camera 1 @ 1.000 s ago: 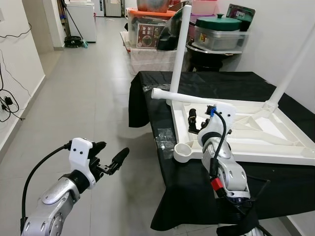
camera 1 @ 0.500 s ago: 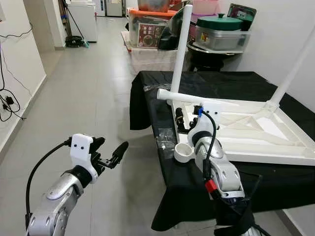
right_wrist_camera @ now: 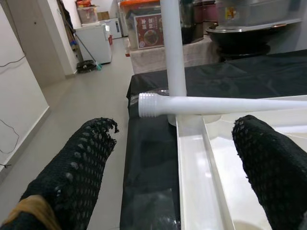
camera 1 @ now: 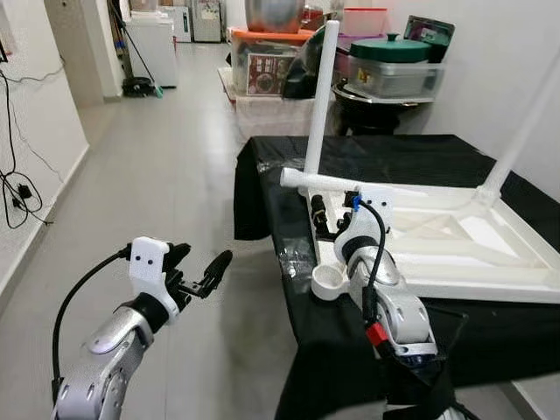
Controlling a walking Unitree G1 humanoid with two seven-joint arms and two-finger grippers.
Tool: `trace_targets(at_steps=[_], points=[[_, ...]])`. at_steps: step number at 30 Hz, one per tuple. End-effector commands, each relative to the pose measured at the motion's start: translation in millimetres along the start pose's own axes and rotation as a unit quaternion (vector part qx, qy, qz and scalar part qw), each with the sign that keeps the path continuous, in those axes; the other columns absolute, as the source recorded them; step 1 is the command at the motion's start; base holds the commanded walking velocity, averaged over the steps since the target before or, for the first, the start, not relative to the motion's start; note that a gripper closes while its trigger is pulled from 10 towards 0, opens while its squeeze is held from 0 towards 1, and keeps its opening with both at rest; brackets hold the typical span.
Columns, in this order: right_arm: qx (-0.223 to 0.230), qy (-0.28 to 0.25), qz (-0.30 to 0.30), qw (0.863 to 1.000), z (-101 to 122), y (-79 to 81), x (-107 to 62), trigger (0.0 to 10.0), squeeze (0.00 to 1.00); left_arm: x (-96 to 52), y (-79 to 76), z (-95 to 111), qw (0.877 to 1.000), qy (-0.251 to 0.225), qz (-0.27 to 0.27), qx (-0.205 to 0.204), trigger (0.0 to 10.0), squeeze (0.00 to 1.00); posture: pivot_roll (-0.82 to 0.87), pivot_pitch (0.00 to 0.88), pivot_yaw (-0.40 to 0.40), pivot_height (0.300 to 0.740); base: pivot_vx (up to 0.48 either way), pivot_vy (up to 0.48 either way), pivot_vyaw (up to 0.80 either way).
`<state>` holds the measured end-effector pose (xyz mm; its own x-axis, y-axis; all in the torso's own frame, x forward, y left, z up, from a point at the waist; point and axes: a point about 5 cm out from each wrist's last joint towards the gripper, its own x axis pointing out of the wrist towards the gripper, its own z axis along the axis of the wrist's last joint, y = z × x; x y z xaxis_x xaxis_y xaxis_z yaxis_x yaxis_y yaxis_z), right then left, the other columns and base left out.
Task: Building children table
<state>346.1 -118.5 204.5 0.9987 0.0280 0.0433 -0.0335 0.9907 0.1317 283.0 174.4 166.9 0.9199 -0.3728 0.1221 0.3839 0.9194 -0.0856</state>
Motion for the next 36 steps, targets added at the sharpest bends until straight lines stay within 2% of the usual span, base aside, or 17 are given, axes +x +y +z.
trace_targets(at_steps=[1, 13, 21, 26, 32, 34, 35, 36], points=[[0.002, 0.009, 0.006, 1.000, -3, 0.6, 0.3, 10.0, 0.00, 0.5, 2.4, 4, 1.000, -0.011, 0.009, -0.002, 10.0, 0.00, 0.07, 0.000, -0.067, 0.740, 0.368, 0.000, 0.00], [0.022, 0.017, 0.004, 1.000, -3, -2.4, 4.2, 10.0, 0.00, 0.5, 2.0, 6, 1.000, -0.018, 0.008, -0.002, 10.0, 0.00, 0.08, 0.000, -0.072, 0.740, 0.368, 0.000, -0.75], [0.023, 0.014, 0.016, 1.000, -2, -1.8, 4.8, 10.0, 0.00, -0.5, -1.6, 8, 1.000, -0.023, -0.012, -0.011, 10.0, 0.00, 0.07, 0.000, -0.073, 0.740, 0.340, 0.000, -0.77], [0.021, 0.006, 0.014, 1.000, 0, -4.2, 5.5, 10.0, 0.00, -3.4, -3.0, 12, 0.999, -0.031, -0.032, -0.028, 10.0, 0.00, 0.07, 0.000, -0.075, 0.740, 0.000, 0.000, -0.71], [0.010, 0.004, 0.013, 1.000, 0, -5.9, 6.0, 10.0, 0.00, -3.2, 5.5, 14, 0.999, -0.034, -0.007, -0.024, 10.0, 0.00, 0.07, 0.000, -0.072, 0.740, 0.000, 0.000, 0.00], [0.006, 0.004, 0.010, 1.000, -1, -9.0, 5.9, 10.0, 0.00, -2.0, 25.5, 18, 0.995, -0.041, 0.083, 0.024, 10.0, 0.00, 0.07, 0.000, -0.069, 0.740, 0.000, 0.000, 0.00], [0.005, 0.004, 0.008, 1.000, -1, -11.1, 5.9, 10.0, 0.00, -5.0, 43.8, 26, 0.983, -0.053, 0.167, 0.057, 10.0, 0.00, 0.07, 0.000, -0.068, 0.740, 0.000, 0.000, 0.00], [0.005, 0.004, 0.008, 1.000, -1, -11.1, 5.9, 10.0, 0.00, -5.0, 43.8, 26, 0.983, -0.053, 0.167, 0.057, 10.0, 0.00, 0.07, 0.000, -0.068, 0.740, 0.000, 0.000, 0.00]])
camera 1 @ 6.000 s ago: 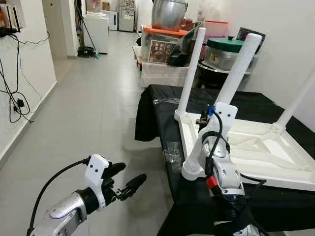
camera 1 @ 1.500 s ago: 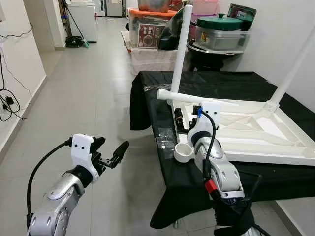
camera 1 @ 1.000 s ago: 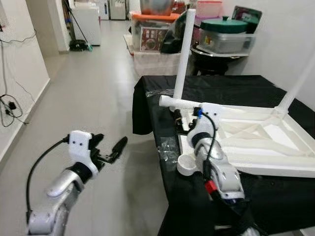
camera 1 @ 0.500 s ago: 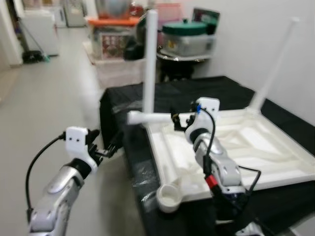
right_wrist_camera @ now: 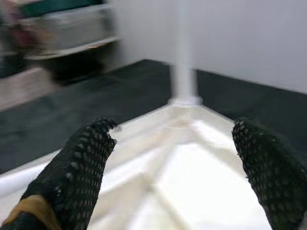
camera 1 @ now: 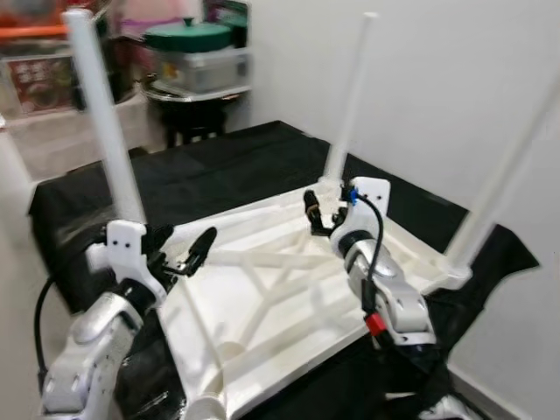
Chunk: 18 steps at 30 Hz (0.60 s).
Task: Building children table
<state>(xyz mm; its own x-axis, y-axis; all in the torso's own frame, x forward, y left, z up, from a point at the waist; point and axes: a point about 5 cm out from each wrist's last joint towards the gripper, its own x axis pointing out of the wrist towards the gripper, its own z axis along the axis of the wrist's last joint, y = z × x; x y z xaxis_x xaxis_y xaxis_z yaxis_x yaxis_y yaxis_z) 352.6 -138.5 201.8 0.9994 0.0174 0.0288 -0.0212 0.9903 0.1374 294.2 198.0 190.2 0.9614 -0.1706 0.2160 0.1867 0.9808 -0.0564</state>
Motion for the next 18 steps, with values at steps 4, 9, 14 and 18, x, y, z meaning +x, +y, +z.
trace_targets(at_steps=[4, 9, 14, 18], points=[[0.000, -0.001, 0.011, 1.000, -2, 5.4, 0.5, 10.0, 0.00, -13.0, 64.4, 17, 0.967, -0.016, 0.231, 0.105, 10.0, 0.00, 0.08, 0.000, -0.071, 0.740, 0.000, 0.000, 0.00], [-0.001, 0.001, 0.010, 1.000, -3, 3.5, 1.4, 10.0, 0.00, -30.1, 98.8, 27, 0.931, -0.003, 0.323, 0.171, 10.0, 0.00, 0.08, 0.000, -0.071, 0.740, 0.000, 0.000, 0.00], [-0.002, 0.001, 0.010, 1.000, -3, 2.5, 1.3, 10.0, 0.00, -33.2, 106.0, 25, 0.935, 0.010, 0.322, 0.146, 10.0, 0.00, 0.08, 0.000, -0.070, 0.740, 0.000, 0.000, 0.00], [-0.017, 0.003, 0.005, 1.000, -5, 0.8, 0.6, 10.0, 0.00, -29.8, 99.4, 6, 0.958, 0.055, 0.277, 0.057, 10.0, 0.00, 0.08, 0.000, -0.069, 0.740, 0.000, 0.000, 0.00]])
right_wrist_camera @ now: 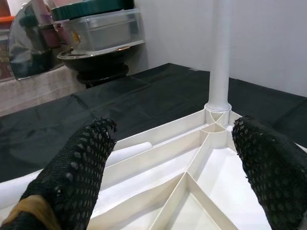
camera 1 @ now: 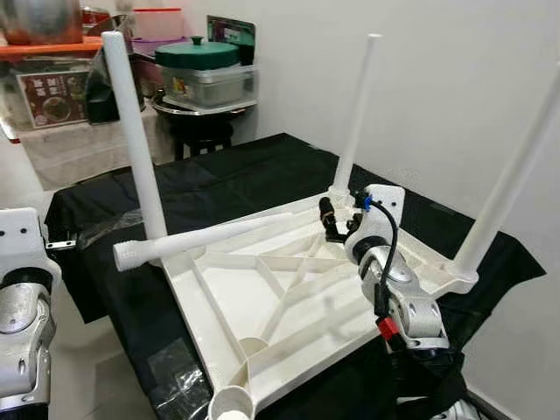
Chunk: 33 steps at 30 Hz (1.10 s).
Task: Building children table
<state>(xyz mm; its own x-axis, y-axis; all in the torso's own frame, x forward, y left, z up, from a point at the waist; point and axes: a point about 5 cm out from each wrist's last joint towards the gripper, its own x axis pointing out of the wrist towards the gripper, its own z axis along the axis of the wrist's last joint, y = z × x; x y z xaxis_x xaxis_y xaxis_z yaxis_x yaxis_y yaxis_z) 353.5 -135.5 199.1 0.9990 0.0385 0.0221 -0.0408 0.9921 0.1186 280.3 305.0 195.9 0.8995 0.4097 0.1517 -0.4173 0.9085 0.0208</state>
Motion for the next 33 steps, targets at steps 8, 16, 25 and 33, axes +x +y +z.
trace_targets(at_steps=[8, 16, 25, 33], points=[[-0.018, 0.004, -0.011, 1.000, -5, -5.0, 0.0, 10.0, 0.00, -8.6, -20.5, -42, 0.980, 0.124, -0.095, -0.121, 10.0, 0.00, 0.07, 0.000, -0.067, 0.740, 0.000, 0.000, 0.00], [-0.023, 0.006, -0.013, 1.000, -7, -5.8, 0.4, 10.0, 0.00, -2.4, -13.6, -51, 0.959, 0.153, -0.152, -0.184, 10.0, 0.00, 0.07, 0.000, -0.064, 0.740, 0.000, 0.000, 0.00], [-0.021, 0.006, -0.024, 0.999, -8, -9.6, 0.5, 10.0, 0.00, 4.6, -20.6, -46, 0.945, 0.148, -0.226, -0.185, 10.0, 0.00, 0.06, 0.000, -0.061, 0.740, 0.000, 0.000, 0.00], [-0.020, 0.013, -0.031, 0.999, -12, -11.8, -0.1, 10.0, 0.00, 3.9, -34.8, -49, 0.930, 0.163, -0.277, -0.180, 10.0, 0.00, 0.05, 0.000, -0.059, 0.740, 0.000, 0.000, 0.00]])
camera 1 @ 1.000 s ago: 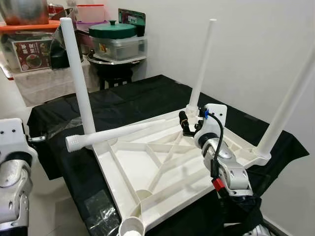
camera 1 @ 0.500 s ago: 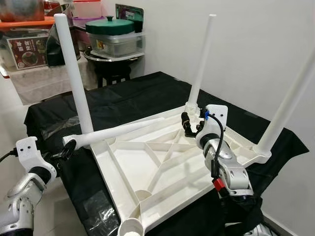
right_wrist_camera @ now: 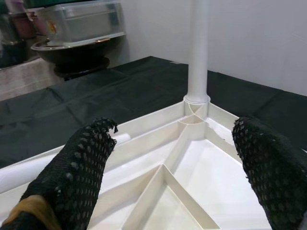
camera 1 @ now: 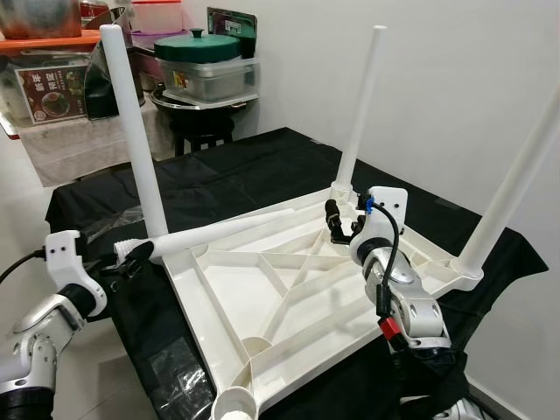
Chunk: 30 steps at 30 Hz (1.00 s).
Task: Building children table
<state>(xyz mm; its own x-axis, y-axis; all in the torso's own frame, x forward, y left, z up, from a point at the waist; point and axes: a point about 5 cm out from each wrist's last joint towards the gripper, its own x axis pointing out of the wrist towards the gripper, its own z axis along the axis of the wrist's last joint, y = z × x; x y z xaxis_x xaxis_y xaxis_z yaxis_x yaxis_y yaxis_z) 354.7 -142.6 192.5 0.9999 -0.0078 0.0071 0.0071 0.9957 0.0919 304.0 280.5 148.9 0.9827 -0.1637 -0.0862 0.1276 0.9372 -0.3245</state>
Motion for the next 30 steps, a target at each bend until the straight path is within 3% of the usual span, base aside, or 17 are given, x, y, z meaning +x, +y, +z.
trace_targets(at_steps=[1, 14, 30], points=[[-0.004, 0.009, -0.008, 1.000, -7, -3.9, -0.9, 10.0, 0.00, 2.4, -0.6, -4, 1.000, 0.008, -0.009, -0.006, 10.0, 0.00, 0.05, 0.000, -0.057, 0.740, 0.000, 0.000, 0.00], [-0.001, 0.018, -0.019, 1.000, -11, -8.9, -2.1, 10.0, 0.00, 12.0, 9.8, -13, 1.000, 0.027, 0.000, -0.016, 10.0, 0.00, 0.03, 0.000, -0.050, 0.740, 0.000, 0.000, 0.00], [0.006, 0.025, -0.038, 0.999, -14, -14.4, -4.2, 10.0, 0.00, 30.0, -5.8, -13, 0.998, 0.033, -0.053, 0.006, 10.0, 0.00, 0.02, 0.000, -0.050, 0.740, 0.000, 0.000, 0.00]])
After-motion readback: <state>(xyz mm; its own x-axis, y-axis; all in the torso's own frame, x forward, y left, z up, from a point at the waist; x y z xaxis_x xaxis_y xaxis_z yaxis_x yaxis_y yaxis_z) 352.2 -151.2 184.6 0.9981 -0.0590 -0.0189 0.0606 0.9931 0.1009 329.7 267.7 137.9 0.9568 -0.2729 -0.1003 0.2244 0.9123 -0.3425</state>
